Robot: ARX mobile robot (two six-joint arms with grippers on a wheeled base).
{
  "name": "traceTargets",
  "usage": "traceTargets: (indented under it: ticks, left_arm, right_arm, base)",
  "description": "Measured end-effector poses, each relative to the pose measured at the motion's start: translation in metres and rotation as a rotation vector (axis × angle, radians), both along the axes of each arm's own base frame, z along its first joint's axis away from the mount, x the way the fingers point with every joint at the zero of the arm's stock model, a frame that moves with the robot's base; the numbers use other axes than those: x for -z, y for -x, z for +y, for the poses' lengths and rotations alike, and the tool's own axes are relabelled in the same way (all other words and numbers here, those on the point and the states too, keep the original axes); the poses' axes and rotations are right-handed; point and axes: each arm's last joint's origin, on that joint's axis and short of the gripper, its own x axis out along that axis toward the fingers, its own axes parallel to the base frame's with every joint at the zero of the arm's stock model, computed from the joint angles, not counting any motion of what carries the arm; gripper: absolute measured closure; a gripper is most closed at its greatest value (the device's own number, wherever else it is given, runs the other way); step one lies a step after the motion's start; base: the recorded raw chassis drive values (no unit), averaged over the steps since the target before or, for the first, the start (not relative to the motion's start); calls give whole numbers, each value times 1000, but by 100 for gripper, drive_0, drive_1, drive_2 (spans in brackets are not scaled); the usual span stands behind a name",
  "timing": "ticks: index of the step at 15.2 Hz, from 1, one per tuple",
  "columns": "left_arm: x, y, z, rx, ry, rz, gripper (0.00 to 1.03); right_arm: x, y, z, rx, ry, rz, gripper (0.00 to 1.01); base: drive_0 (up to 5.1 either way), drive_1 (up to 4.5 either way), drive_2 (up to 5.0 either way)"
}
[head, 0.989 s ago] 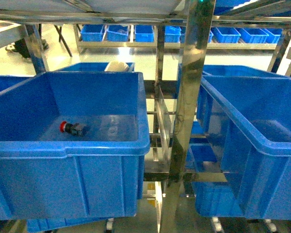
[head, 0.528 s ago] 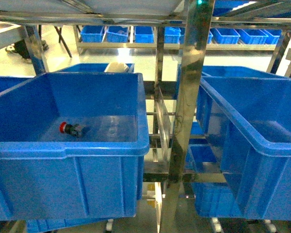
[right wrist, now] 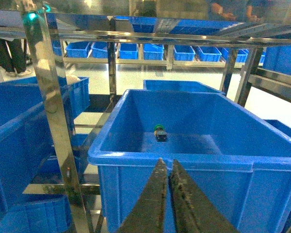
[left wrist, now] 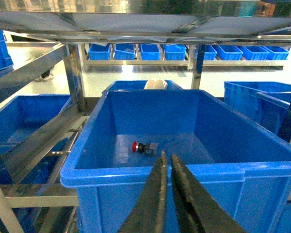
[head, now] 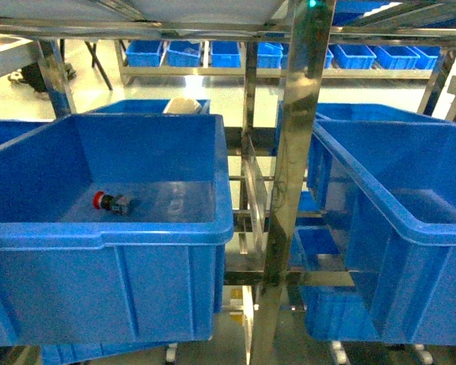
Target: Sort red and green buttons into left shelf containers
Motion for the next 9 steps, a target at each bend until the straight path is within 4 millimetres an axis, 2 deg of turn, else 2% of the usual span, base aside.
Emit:
traceTargets:
  ticks: [2,4,5,6,7,9]
  left_arm:
    - [0,0,0,0,0,-1,79]
    - [0,0,0,0,0,-1,67]
    - [0,0,0,0,0,0,52]
    - [0,0,0,0,0,-1,25]
    - [0,0,0,0,-1,-1,3]
    - [0,0,0,0,-1,0,5]
  right_arm:
    - [0,0,0,0,0,0,78]
    - [0,0,0,0,0,0,63]
    - [0,0,0,0,0,0,49]
    - [0,0,0,0,0,0,21]
    - [0,0,0,0,0,0,1]
    - [0,0,0,0,0,0,3]
  base:
    - [0,0,0]
    - [0,0,0]
    - [0,0,0]
    - [0,0,0]
    - [0,0,0]
    - [0,0,0]
